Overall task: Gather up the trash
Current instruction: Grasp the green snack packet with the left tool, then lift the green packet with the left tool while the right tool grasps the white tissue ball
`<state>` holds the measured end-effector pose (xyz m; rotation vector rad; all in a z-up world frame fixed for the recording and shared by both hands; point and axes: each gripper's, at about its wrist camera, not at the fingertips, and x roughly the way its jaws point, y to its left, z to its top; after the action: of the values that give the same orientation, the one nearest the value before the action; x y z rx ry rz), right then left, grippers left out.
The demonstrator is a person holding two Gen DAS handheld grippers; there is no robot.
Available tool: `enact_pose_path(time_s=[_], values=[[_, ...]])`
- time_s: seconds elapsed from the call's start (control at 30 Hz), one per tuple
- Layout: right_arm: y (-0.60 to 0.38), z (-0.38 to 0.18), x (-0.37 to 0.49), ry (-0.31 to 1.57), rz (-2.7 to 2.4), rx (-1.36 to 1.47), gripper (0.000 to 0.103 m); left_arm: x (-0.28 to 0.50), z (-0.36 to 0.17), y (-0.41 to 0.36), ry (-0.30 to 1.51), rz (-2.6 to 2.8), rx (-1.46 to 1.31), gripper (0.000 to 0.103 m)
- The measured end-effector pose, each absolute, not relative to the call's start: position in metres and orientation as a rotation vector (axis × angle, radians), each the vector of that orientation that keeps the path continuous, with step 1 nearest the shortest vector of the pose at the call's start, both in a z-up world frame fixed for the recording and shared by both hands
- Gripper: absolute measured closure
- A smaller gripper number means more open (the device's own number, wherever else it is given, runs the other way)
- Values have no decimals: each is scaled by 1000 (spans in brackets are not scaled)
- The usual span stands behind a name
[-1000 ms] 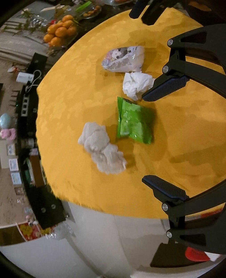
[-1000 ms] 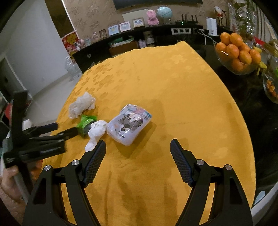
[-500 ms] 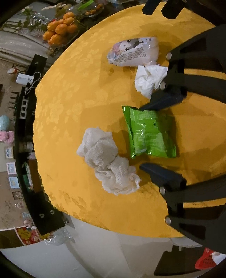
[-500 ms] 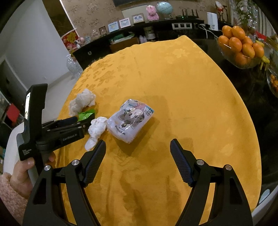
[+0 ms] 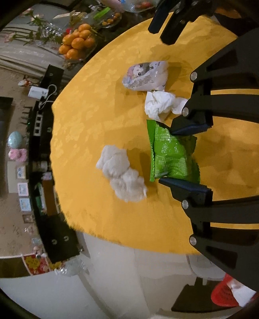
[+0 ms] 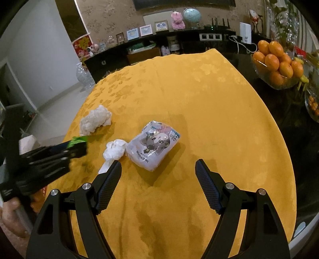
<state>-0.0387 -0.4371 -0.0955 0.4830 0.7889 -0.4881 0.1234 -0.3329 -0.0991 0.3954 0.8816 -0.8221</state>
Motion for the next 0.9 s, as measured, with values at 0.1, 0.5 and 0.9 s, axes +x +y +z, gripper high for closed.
enact_pose_path(time_s=[0.1, 0.5, 0.9], values=[[-433, -94, -33, 781, -480, 466, 29, 120, -84, -315, 851, -788, 384, 65], [-401, -98, 31, 772, -329, 344, 29, 116, -55, -247, 824, -686, 294, 65], [-400, -132, 70, 861, -351, 291, 40, 128, -53, -224, 836, -646, 254, 65]])
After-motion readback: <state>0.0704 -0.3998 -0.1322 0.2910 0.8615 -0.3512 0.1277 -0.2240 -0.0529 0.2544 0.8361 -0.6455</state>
